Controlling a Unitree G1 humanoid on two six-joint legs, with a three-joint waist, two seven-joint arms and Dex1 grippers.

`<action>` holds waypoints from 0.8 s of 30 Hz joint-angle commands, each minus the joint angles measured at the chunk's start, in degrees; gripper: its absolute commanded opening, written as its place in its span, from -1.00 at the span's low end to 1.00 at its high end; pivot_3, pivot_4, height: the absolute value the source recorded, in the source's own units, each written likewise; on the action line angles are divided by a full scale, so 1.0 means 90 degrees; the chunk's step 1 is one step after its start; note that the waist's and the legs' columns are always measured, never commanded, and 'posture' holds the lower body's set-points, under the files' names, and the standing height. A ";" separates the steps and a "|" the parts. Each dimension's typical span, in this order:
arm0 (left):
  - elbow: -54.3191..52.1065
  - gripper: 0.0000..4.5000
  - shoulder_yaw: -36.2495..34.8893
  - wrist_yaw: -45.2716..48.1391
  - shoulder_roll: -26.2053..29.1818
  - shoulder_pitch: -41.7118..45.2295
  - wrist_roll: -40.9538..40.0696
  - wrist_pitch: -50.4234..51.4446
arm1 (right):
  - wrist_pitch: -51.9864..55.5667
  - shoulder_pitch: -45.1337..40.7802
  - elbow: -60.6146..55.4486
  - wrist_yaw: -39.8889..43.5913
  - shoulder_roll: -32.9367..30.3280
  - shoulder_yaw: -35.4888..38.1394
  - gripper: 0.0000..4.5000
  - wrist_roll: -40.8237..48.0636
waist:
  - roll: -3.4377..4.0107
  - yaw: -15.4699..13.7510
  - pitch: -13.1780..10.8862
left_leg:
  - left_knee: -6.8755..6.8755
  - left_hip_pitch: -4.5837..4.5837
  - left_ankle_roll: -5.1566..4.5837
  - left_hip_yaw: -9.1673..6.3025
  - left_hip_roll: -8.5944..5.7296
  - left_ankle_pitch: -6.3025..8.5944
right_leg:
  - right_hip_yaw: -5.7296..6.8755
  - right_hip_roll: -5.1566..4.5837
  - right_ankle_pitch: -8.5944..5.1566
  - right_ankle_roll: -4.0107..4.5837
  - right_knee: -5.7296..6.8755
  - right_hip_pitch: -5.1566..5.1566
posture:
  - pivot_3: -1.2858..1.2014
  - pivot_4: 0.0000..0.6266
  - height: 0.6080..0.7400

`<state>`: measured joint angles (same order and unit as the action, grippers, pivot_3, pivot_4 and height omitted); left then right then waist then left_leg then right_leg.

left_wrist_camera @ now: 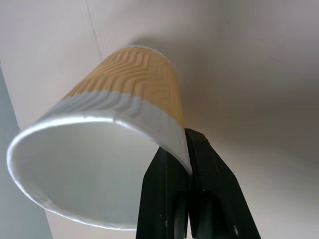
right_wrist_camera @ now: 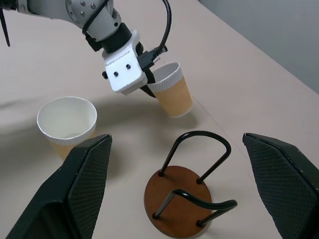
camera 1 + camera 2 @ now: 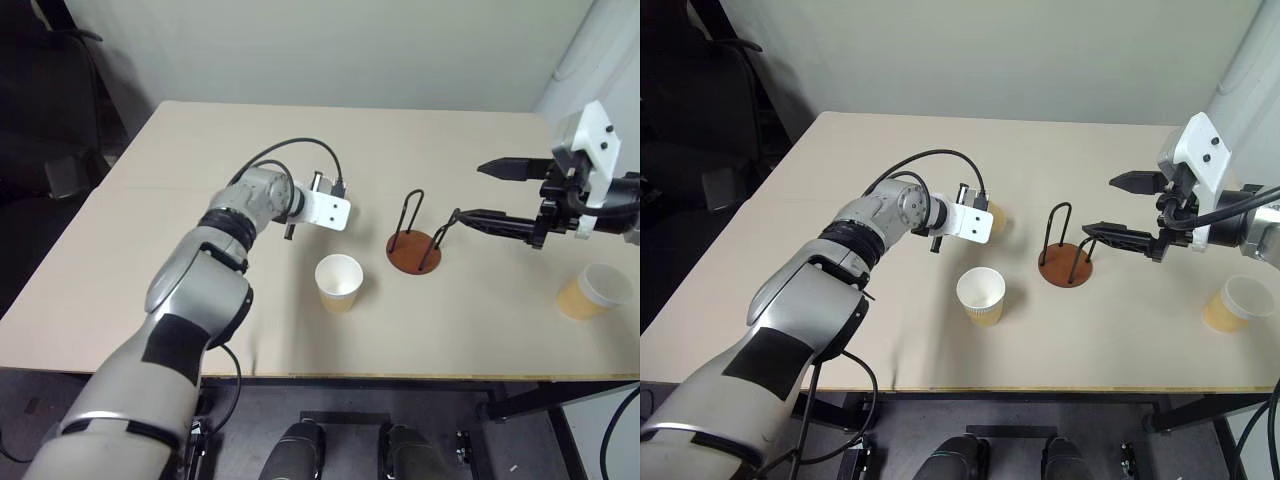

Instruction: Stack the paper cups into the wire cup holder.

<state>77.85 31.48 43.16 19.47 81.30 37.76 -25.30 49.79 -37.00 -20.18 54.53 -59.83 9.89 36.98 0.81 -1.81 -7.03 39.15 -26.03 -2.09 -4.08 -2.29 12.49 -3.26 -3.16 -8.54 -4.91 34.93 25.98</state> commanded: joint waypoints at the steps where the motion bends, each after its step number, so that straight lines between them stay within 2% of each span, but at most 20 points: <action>1: -0.0111 -1.00 -0.0096 0.0409 0.0181 0.0490 -0.0081 -0.0197 | -0.0044 -0.0048 -0.0071 0.0045 -0.0183 0.0231 0.91 0.0050 | 0.0000 0.0000 0.0000 | 0.0000 0.0000 -0.0001 0.0000 0.0000 0.0000 | 0.0000 0.0000 -0.0001 0.0000 0.0000 0.0000 | 0.03 -0.52 1.00; 5: -0.0100 -1.00 -0.0480 0.2024 0.0347 0.0962 -0.0594 -0.0327 | -0.0568 0.0357 0.0239 0.0616 -0.0763 -0.0024 0.91 -0.0484 | -0.0001 -0.0021 -0.0001 | -0.0003 -0.0004 -0.0006 -0.0003 0.0000 0.0004 | 0.0001 -0.0001 -0.0006 0.0006 -0.0005 0.0000 | 0.03 -0.52 1.00; 8: -0.0119 -1.00 -0.0553 0.2630 0.0449 0.1266 -0.0686 -0.0363 | -0.1088 0.0624 0.0507 0.0968 -0.1053 -0.0219 0.91 -0.0843 | -0.0002 -0.0014 0.0000 | -0.0003 -0.0008 -0.0020 -0.0005 0.0000 0.0022 | 0.0000 -0.0005 -0.0020 0.0027 -0.0010 0.0000 | 0.03 -0.52 1.00; 10: -0.0128 -1.00 -0.0658 0.3125 0.0464 0.1453 -0.0821 -0.0357 | -0.1345 0.0720 0.0667 0.1129 -0.1144 -0.0314 0.91 -0.1037 | -0.0002 -0.0007 0.0000 | -0.0006 -0.0005 -0.0066 0.0000 -0.0002 0.0054 | -0.0002 -0.0002 -0.0020 0.0021 -0.0010 0.0001 | 0.03 -0.52 1.00; 13: -0.0135 -1.00 -0.0776 0.3689 0.0432 0.1717 -0.0986 -0.0316 | -0.1538 0.0750 0.0839 0.1263 -0.1147 -0.0387 0.91 -0.1196 | -0.0002 -0.0002 -0.0001 | -0.0006 -0.0005 -0.0068 -0.0001 0.0001 0.0056 | 0.0001 -0.0001 -0.0015 0.0004 -0.0009 0.0002 | 0.03 -0.52 1.00; 24: -0.0111 -1.00 -0.1188 0.3946 -0.0133 0.2737 -0.1355 0.0102 | -0.1510 0.0512 0.1088 0.1558 -0.1158 -0.0390 0.91 -0.1273 | -0.0002 0.0009 -0.0004 | -0.0001 -0.0008 -0.0096 0.0024 0.0001 0.0074 | -0.0009 -0.0011 -0.0035 -0.0010 -0.0022 -0.0005 | 0.03 -0.52 1.00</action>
<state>77.84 22.28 78.40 18.95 102.73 26.76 -24.91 36.33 -30.62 -10.17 67.89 -68.88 5.30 25.39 0.79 -1.73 -7.06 39.14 -26.09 -2.98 -3.82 -2.32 13.18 -3.31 -3.20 -8.85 -5.03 34.73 25.94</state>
